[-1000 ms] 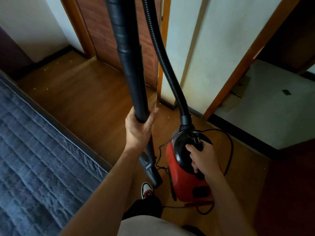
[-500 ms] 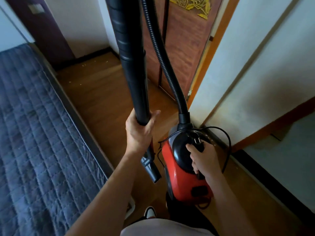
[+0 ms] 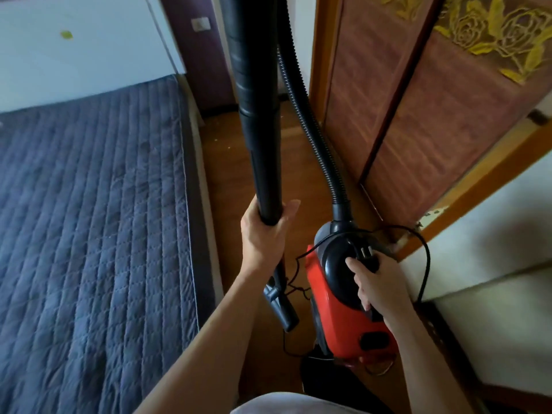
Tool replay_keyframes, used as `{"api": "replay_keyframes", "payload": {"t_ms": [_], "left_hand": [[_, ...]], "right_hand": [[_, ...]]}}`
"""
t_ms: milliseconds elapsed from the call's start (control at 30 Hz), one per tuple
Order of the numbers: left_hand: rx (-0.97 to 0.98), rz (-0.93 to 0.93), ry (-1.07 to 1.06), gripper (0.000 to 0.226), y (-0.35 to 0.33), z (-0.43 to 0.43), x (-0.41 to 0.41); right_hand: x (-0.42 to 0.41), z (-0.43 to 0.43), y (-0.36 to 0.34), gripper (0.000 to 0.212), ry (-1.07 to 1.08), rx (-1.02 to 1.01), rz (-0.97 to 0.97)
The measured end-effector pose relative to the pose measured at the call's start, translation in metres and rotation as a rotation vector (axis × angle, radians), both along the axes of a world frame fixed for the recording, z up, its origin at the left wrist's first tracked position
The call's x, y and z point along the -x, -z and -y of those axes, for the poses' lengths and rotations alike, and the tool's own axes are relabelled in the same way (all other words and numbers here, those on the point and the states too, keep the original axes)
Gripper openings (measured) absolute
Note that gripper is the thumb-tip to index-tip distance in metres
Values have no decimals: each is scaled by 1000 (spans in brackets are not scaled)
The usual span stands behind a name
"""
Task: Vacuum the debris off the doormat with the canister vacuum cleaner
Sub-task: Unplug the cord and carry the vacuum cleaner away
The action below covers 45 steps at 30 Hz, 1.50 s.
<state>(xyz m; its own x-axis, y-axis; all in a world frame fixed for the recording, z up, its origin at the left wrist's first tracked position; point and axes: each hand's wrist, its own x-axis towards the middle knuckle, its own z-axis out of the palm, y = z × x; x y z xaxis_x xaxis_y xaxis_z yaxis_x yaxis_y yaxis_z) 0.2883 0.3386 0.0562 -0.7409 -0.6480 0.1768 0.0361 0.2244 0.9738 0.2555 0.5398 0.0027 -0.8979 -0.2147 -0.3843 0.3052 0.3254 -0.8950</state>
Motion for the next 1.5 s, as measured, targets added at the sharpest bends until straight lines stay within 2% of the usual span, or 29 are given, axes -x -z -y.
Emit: {"api": "replay_keyframes", "payload": {"t_ms": [200, 567, 700, 900, 1167, 1300, 1500], "left_hand": [[-6, 45, -179, 23, -14, 2, 64], [-5, 103, -372, 27, -14, 40, 123], [5, 103, -364, 28, -9, 66, 158], [15, 70, -320, 31, 1, 136, 224], [-5, 50, -261, 31, 4, 253, 321], [7, 61, -256, 25, 2, 293, 363], [13, 48, -251, 28, 2, 349, 420]], "right_hand": [[96, 8, -1, 32, -129, -15, -14], [196, 47, 5, 40, -223, -16, 33], [232, 68, 8, 41, -238, -23, 34], [297, 126, 20, 27, -208, -60, 43], [396, 233, 1, 27, -197, -102, -10], [436, 276, -5, 22, -180, -82, -34], [495, 328, -5, 25, -181, -68, -37]]}}
